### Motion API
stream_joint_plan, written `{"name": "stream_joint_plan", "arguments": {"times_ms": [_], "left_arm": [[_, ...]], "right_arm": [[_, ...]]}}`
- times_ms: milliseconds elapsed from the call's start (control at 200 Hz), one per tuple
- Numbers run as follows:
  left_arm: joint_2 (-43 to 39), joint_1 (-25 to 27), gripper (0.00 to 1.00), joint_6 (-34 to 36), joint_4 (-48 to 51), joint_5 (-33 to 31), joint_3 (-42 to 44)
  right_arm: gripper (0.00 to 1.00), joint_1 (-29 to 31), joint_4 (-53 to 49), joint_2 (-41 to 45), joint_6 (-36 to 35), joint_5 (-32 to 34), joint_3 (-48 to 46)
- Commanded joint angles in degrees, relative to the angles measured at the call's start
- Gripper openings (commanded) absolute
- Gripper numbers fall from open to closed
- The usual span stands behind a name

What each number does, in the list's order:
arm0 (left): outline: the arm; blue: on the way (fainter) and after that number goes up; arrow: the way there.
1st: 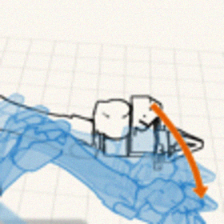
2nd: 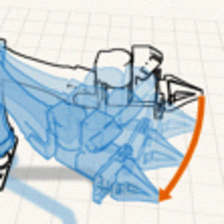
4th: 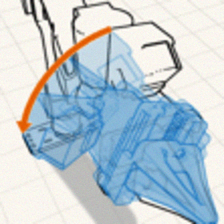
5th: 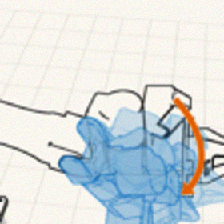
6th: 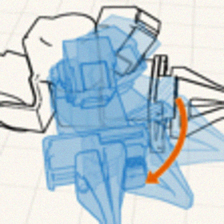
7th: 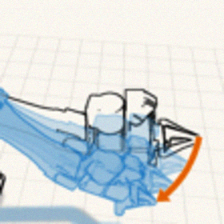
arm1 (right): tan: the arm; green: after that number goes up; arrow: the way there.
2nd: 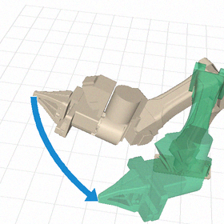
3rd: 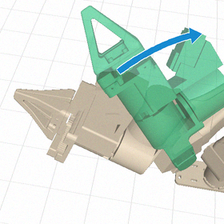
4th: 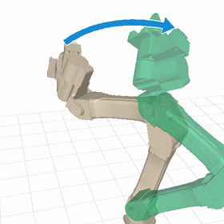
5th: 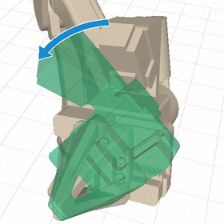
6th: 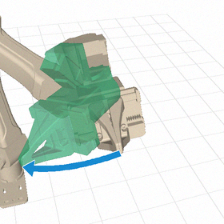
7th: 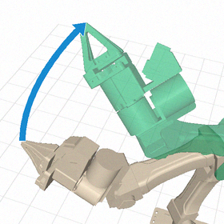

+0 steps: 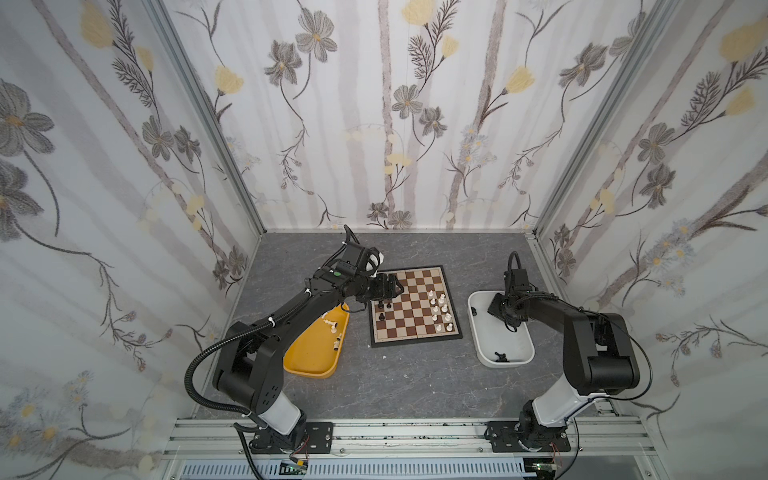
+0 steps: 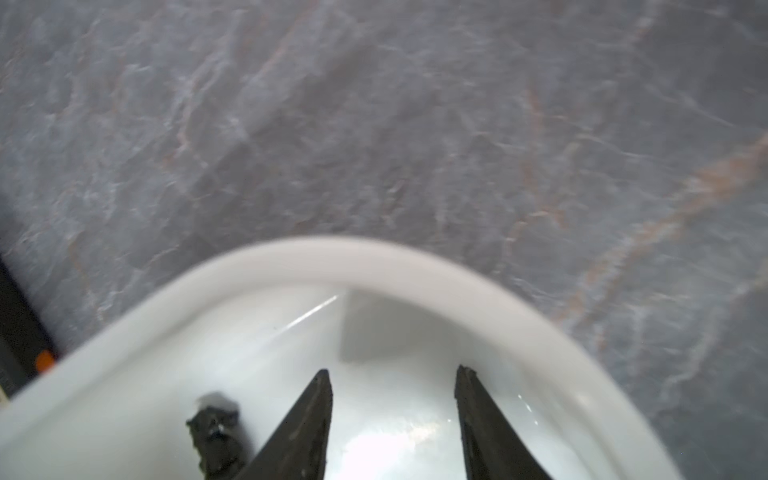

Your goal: Set up the chess pieces on the board

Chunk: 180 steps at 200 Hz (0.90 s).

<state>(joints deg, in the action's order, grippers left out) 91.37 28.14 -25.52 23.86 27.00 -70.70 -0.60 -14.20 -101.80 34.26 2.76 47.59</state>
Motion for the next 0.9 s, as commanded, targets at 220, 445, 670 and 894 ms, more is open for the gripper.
{"name": "stream_joint_plan", "arguments": {"times_ms": [220, 445, 670, 894], "left_arm": [[-0.5, 0.2, 0.88, -1.3, -0.7, 0.0, -0.1], [-1.3, 0.7, 0.88, -1.3, -1.4, 0.2, 0.9], [-3.6, 0.9, 0.9, 0.4, -0.8, -0.3, 2.0], [-4.1, 0.9, 0.91, 0.9, -0.9, -0.5, 3.1]], "right_arm": [[0.57, -9.4, 4.6, 8.7, 3.3, -4.4, -7.9], [0.68, -3.8, 3.1, 9.8, 1.9, -2.2, -5.6], [0.68, -4.3, 2.1, 6.2, 2.1, -0.1, -2.1], [0.6, -5.6, 1.6, 2.8, 5.0, -0.9, 1.4]]}}
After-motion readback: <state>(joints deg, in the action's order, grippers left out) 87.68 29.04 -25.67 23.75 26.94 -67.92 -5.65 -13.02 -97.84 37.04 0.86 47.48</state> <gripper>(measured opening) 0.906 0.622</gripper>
